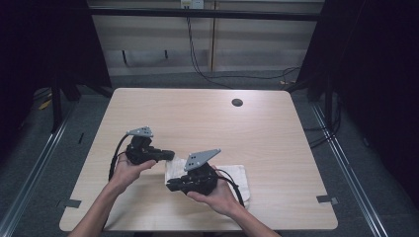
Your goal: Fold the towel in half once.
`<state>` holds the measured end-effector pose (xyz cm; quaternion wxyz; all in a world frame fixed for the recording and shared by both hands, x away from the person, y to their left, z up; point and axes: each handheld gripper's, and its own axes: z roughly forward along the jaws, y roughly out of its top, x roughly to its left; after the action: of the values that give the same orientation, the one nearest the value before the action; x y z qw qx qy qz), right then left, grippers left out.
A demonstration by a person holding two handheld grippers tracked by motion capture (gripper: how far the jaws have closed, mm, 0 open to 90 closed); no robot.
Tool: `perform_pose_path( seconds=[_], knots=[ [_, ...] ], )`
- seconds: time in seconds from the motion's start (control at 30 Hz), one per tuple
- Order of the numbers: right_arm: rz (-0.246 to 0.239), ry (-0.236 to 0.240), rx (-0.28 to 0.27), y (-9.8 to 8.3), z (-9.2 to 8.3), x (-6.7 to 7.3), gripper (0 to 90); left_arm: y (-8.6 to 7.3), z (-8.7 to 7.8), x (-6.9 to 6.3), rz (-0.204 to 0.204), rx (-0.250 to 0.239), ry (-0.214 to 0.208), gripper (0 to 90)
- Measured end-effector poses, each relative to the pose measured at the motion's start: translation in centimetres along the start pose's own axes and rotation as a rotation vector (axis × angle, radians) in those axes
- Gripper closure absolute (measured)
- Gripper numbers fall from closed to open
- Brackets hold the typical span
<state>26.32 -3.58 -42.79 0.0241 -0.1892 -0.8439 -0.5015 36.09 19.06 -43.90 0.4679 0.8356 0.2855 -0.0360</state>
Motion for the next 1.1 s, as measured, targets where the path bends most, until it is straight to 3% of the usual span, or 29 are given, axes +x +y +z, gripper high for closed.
perform_pose_path(
  seconds=[0.1,0.3,0.53,0.67,0.83,1.1],
  knots=[
    [-0.024,-0.005,0.004,0.8,0.7,0.2,83.9,0.3,-0.8,0.2,-0.009,0.027,0.024,87.5],
    [-0.008,0.014,-0.023,1.1,1.5,0.2,84.0,0.1,-1.5,0.5,-0.013,0.006,0.027,87.5],
    [-0.024,0.031,-0.027,2.1,2.6,0.5,84.0,0.1,-2.5,0.6,-0.009,0.007,0.044,87.6],
    [-0.036,0.034,-0.055,3.4,2.8,0.9,84.1,0.3,-3.2,0.7,-0.030,-0.003,0.050,87.5],
    [-0.047,0.038,-0.086,5.0,3.2,1.1,84.2,0.4,-4.8,0.9,-0.025,0.002,0.092,87.6],
    [-0.041,0.035,-0.056,3.7,3.6,1.1,84.2,-0.1,-3.6,0.8,-0.021,0.006,0.076,87.5]
  ],
)
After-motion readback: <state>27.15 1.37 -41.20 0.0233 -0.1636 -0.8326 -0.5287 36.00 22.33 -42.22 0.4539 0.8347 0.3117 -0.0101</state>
